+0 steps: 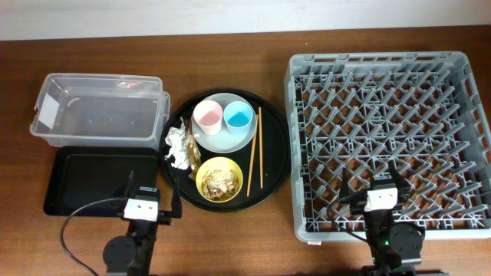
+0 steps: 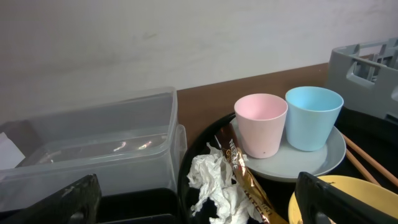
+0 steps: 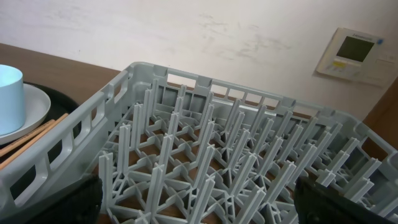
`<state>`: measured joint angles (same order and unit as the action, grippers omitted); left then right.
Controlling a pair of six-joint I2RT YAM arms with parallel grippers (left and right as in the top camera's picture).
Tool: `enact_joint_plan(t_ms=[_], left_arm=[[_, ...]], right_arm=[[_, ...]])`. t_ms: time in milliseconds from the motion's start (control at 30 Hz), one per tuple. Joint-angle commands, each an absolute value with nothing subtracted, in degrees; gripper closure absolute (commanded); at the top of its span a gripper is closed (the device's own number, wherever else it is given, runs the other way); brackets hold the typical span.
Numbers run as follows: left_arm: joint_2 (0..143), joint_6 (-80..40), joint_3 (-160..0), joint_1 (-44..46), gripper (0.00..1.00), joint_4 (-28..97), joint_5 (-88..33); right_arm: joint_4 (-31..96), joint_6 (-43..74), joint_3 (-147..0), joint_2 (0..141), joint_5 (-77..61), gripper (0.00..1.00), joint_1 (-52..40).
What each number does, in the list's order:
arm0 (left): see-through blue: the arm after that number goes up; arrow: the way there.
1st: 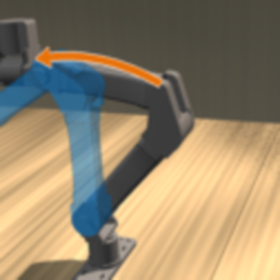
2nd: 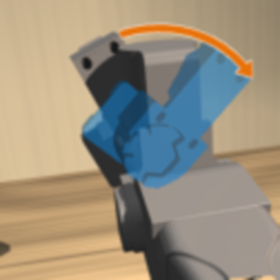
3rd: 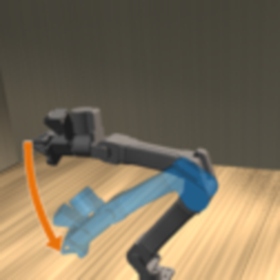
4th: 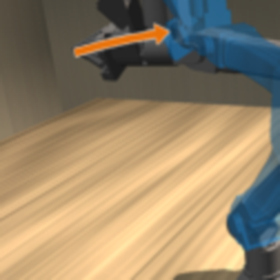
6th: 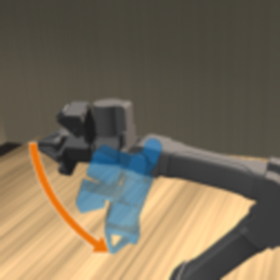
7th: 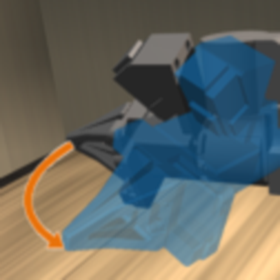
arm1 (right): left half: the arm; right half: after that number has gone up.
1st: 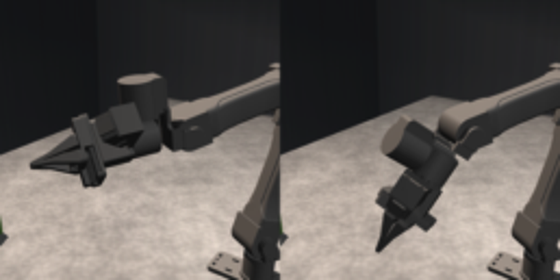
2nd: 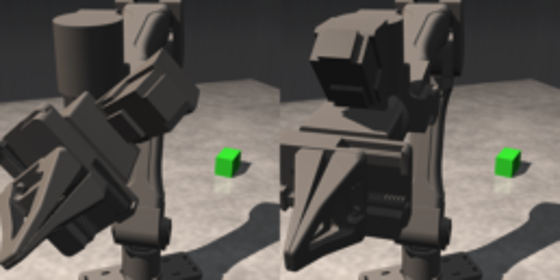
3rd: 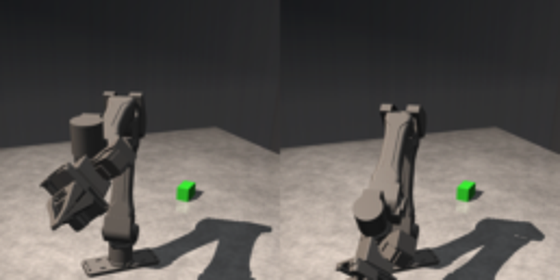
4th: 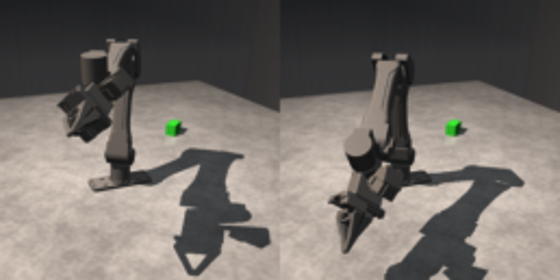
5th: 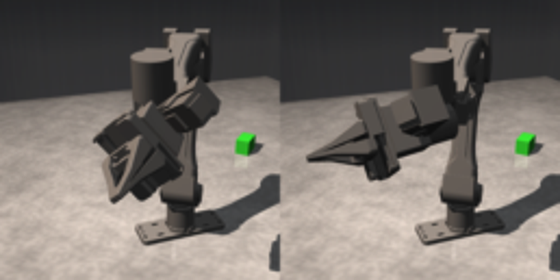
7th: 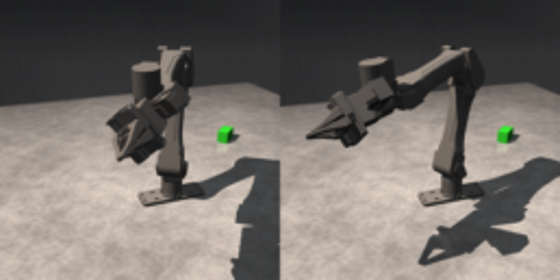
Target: Sort waste into correct bins and load items into the dishwasher rack
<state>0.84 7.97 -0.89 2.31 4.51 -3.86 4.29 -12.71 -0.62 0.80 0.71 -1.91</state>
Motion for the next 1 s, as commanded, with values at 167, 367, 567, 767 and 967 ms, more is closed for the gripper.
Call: enact_joint_plan(t_ms=[167, 367, 567, 767, 967], left_arm=[[0.7, 9.1, -0.5, 2.5, 0.01, 4.6, -3.2], [0.7, 9.1, -0.5, 2.5, 0.01, 4.6, -3.2], [0.7, 9.1, -0.5, 2.5, 0.01, 4.5, -3.2], [0.7, 9.1, -0.5, 2.5, 0.01, 4.2, -3.3], [0.7, 3.8, -6.1, 2.5, 0.01, 9.8, -15.0]], right_arm=[[4.7, -13.1, -0.3, 0.5, 0.6, 0.02, -2.2], [4.7, -13.1, -0.3, 0.5, 0.6, 0.02, -2.2], [4.7, -13.1, -0.3, 0.5, 0.6, 0.02, -2.2], [4.7, -13.1, -0.3, 0.5, 0.6, 0.02, -2.2], [4.7, -13.1, -0.3, 0.5, 0.6, 0.02, -2.2]])
